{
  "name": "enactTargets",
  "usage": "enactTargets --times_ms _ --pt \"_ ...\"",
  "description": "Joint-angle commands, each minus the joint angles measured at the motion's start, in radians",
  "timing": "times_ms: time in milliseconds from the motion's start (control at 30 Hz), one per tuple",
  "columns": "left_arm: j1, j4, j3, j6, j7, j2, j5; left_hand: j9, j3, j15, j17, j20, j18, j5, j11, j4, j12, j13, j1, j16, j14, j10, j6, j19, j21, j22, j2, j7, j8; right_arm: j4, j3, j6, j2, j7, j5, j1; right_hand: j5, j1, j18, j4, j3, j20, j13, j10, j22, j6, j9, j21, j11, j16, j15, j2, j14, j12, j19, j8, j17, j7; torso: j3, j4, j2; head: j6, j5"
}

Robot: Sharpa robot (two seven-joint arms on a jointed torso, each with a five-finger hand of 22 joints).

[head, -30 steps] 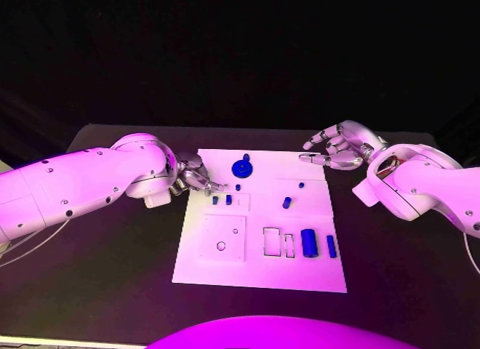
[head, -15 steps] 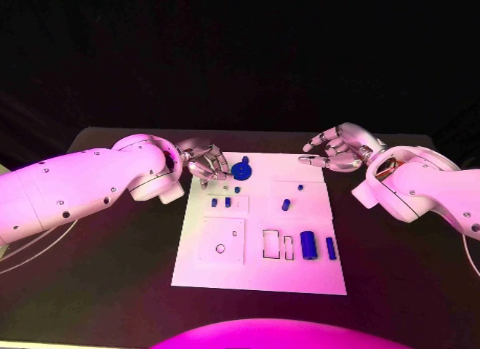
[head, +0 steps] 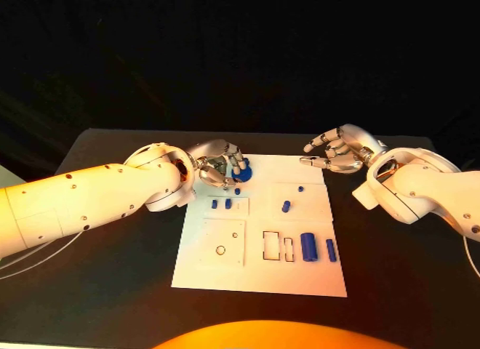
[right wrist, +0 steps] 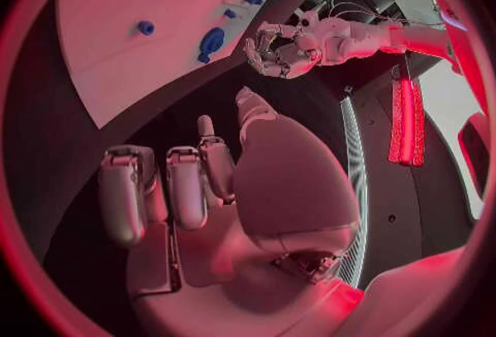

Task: Assemble the parts on the task board

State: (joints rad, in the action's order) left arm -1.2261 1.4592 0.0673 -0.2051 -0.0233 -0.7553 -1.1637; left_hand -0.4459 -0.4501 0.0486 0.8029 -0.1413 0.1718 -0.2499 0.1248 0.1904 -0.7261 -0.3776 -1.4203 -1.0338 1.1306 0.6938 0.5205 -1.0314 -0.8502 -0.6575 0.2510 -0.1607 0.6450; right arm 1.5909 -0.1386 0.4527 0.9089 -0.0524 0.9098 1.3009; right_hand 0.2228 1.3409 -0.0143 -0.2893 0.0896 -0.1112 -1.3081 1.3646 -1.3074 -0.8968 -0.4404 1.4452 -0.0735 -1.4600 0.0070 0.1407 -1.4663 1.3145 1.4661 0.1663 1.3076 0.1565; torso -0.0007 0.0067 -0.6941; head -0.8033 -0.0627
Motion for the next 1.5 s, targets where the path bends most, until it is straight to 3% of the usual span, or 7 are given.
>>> enactTargets --times_ms 33,333,567,733,867,1200,1500 --pt "0.002 -0.018 0.004 -0.014 0.023 0.015 -0.165 0.008 0.013 0.000 0.004 -0.001 0.012 0.005 -0.002 0.004 0.003 0.006 0.015 -0.014 0.000 0.004 0.006 0.006 -0.005 0.000 0.008 -0.030 0.006 -0.001 0.000 0.008 -0.002 0.020 0.008 -0.001 0.005 0.012 -0.018 0.000 0.008 0.007 -0.037 -0.009 -0.210 0.010 0.002 -0.017 0.001 0.009 -0.009 -0.001 -0.046 -0.013 0.039 0.006 0.038 0.000 -0.0001 -0.0018 -0.001 0.001 -0.002" --pt "0.008 -0.070 0.015 0.064 -0.018 0.058 -0.259 0.042 0.023 -0.001 0.032 0.000 0.012 0.001 -0.004 -0.001 -0.004 0.026 0.005 -0.060 0.024 0.008 0.046 0.001 -0.013 -0.007 0.006 -0.027 0.005 -0.003 0.000 0.021 -0.004 0.025 0.010 -0.002 0.007 0.018 -0.029 0.000 0.012 0.009 0.015 -0.052 -0.188 0.013 0.002 -0.074 0.002 0.036 -0.011 0.000 -0.036 -0.075 0.015 0.008 0.003 -0.001 0.0007 -0.0033 -0.003 0.001 -0.002" --pt "0.010 -0.095 0.017 0.116 -0.032 0.079 -0.280 0.064 0.020 0.001 0.055 -0.003 0.011 -0.001 0.000 -0.005 -0.010 0.038 -0.003 -0.096 0.035 0.014 0.068 0.004 -0.025 -0.017 0.003 -0.030 0.001 -0.004 0.000 0.029 -0.005 0.027 0.011 -0.002 0.008 0.019 -0.033 0.000 0.015 0.010 0.077 -0.098 -0.177 0.015 0.002 -0.099 0.004 0.048 -0.012 0.001 -0.034 -0.146 0.006 0.010 -0.009 -0.002 0.0012 -0.0053 -0.004 -0.002 -0.001" --pt "0.010 -0.100 0.017 0.147 -0.041 0.084 -0.284 0.094 0.010 0.001 0.103 -0.008 0.007 -0.001 -0.002 -0.006 -0.028 0.050 -0.004 -0.159 0.064 0.036 0.107 -0.006 -0.065 -0.056 0.002 -0.026 -0.005 -0.004 0.000 0.034 -0.004 0.027 0.011 -0.002 0.008 0.020 -0.037 -0.001 0.017 0.011 0.113 -0.119 -0.170 0.018 0.002 -0.118 0.004 0.058 -0.013 0.002 -0.032 -0.185 0.000 0.011 -0.019 -0.002 0.0016 -0.0028 -0.003 -0.004 0.003" --pt "0.010 -0.101 0.017 0.164 -0.045 0.086 -0.277 0.104 0.005 0.000 0.110 -0.008 0.005 -0.002 -0.004 -0.008 -0.033 0.054 -0.006 -0.173 0.069 0.043 0.117 -0.010 -0.080 -0.072 0.000 -0.024 -0.007 -0.004 0.000 0.036 -0.004 0.027 0.011 -0.002 0.008 0.020 -0.037 -0.001 0.018 0.012 0.116 -0.121 -0.170 0.018 0.002 -0.118 0.005 0.058 -0.013 0.002 -0.032 -0.188 0.000 0.011 -0.020 -0.002 0.0015 -0.0004 -0.003 -0.005 0.004" --pt "0.011 -0.104 0.017 0.184 -0.047 0.092 -0.258 0.139 -0.058 -0.008 0.141 -0.003 -0.003 0.000 -0.012 -0.036 -0.047 0.076 -0.028 -0.227 0.091 0.082 0.166 -0.025 -0.144 -0.140 -0.009 -0.016 -0.020 -0.005 0.000 0.035 -0.007 0.027 0.011 -0.002 0.008 0.020 -0.037 -0.001 0.018 0.012 0.119 -0.123 -0.169 0.019 0.002 -0.119 0.005 0.059 -0.013 0.002 -0.032 -0.192 0.000 0.011 -0.020 -0.002 0.0009 -0.0031 -0.003 -0.009 0.001" --pt "0.011 -0.117 0.017 0.181 -0.044 0.104 -0.251 0.158 -0.110 -0.016 0.159 0.003 -0.008 0.003 -0.022 -0.065 -0.050 0.094 -0.032 -0.261 0.105 0.114 0.204 -0.035 -0.193 -0.190 -0.019 -0.008 -0.031 -0.005 0.000 0.034 -0.008 0.026 0.011 -0.002 0.008 0.020 -0.037 -0.001 0.018 0.012 0.119 -0.123 -0.169 0.019 0.002 -0.119 0.005 0.059 -0.013 0.002 -0.032 -0.192 0.000 0.011 -0.020 -0.002 0.0003 -0.0017 -0.003 -0.012 0.004"
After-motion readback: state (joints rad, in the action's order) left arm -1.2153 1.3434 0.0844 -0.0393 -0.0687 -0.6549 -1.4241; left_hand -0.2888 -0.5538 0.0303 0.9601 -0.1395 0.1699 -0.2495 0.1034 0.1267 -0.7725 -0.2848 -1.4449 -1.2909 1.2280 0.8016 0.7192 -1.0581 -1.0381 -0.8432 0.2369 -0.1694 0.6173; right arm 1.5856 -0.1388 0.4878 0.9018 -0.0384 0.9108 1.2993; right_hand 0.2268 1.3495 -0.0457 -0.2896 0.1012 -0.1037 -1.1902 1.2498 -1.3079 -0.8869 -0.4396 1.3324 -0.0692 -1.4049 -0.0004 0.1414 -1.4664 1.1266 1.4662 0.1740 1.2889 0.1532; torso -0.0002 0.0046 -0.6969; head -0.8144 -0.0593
